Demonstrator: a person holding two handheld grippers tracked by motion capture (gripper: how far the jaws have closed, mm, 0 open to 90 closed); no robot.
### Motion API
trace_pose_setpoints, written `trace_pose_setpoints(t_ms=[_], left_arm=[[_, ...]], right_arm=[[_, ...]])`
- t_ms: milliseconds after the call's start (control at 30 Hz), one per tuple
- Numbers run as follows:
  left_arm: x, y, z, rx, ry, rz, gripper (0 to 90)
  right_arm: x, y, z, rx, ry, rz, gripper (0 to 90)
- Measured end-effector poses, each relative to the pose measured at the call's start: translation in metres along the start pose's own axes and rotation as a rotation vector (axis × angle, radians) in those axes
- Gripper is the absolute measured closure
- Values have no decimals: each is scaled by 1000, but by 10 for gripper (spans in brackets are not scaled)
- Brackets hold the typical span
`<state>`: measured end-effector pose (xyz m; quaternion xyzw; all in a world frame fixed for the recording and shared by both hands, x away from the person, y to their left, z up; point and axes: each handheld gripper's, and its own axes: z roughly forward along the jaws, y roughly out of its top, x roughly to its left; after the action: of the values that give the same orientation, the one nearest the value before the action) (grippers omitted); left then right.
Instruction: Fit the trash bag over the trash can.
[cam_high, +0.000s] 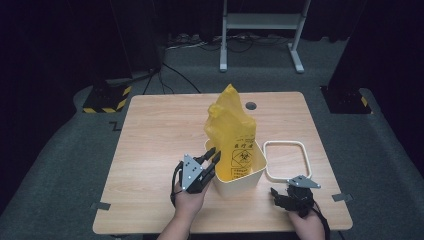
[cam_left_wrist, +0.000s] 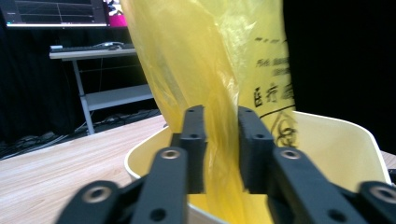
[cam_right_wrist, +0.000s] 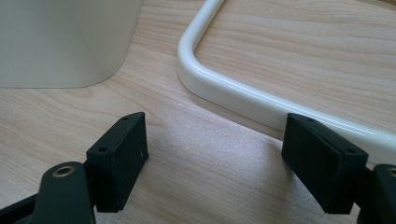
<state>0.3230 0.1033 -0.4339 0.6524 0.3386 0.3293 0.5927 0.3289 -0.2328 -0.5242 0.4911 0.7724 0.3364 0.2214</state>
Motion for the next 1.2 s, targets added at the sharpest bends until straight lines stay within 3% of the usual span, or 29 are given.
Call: trace_pose_setpoints(t_ms=[200, 333, 533, 767, 867, 933, 967, 1067, 1200], left_arm=[[8, 11, -2, -8, 4, -16, 511], [16, 20, 5, 1, 37, -14, 437], [39, 27, 33, 62, 78, -54, 372], [62, 39, 67, 112, 87, -114, 357], [66, 37, 74, 147, 88, -144, 455], [65, 34, 74, 152, 72, -158, 609], [63, 34, 73, 156, 71, -156, 643], [57, 35, 68, 150, 63, -115, 816], [47, 43, 55, 111, 43, -71, 892]], right_arm=[[0, 0, 0, 0, 0, -1, 223], [0, 0, 0, 0, -1, 0, 223], [0, 0, 0, -1, 0, 0, 223], [0, 0, 0, -1, 8, -5, 222], [0, 0, 0, -1, 9, -6, 222], [0, 0, 0, -1, 13, -8, 221], [0, 0, 0, -2, 14, -8, 221], [0, 0, 0, 0, 12, -12, 221], [0, 0, 0, -1, 13, -12, 220]])
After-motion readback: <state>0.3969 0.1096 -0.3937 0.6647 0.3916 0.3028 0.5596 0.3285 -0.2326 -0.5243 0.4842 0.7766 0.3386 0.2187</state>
